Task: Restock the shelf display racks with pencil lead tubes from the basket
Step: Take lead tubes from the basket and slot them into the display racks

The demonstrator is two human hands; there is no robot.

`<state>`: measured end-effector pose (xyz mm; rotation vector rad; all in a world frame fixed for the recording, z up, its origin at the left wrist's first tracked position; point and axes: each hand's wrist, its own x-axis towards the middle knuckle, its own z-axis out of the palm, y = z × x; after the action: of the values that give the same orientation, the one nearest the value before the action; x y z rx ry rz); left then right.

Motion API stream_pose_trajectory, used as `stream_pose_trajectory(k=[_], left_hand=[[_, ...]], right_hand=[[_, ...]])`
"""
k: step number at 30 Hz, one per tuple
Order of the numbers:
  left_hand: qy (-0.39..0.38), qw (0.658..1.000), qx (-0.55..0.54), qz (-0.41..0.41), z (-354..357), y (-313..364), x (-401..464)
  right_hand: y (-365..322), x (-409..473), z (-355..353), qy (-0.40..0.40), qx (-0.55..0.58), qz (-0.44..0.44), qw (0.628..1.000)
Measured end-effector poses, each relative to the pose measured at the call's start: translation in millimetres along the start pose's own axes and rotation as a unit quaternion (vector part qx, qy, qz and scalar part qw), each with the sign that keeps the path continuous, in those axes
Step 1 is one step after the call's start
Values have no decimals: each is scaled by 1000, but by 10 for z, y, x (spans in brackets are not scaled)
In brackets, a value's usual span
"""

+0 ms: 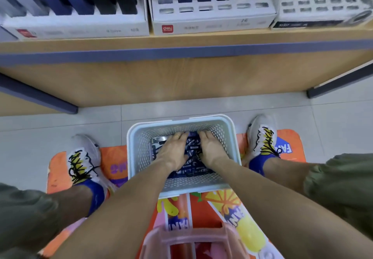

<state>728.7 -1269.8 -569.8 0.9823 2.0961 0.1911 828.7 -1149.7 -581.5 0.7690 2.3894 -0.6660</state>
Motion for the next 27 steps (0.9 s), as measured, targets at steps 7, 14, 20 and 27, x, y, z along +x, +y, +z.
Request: stream_pose_trajectory(k=[7,14,20,27], left_hand=[[-14,999,32,-3,111,-96,27],[1,1000,-8,-17,168,-224,-63],[-46,997,54,-7,204,-283,-130],[-24,995,89,-26,302,-332,-173]], right_hand=[[9,41,40,-22,-75,-14,997],[-5,58,17,-39,-151,-75,985],[10,-20,-84,-78,-197,-88,973],[-14,-69,-56,-90,-268,-112,953]])
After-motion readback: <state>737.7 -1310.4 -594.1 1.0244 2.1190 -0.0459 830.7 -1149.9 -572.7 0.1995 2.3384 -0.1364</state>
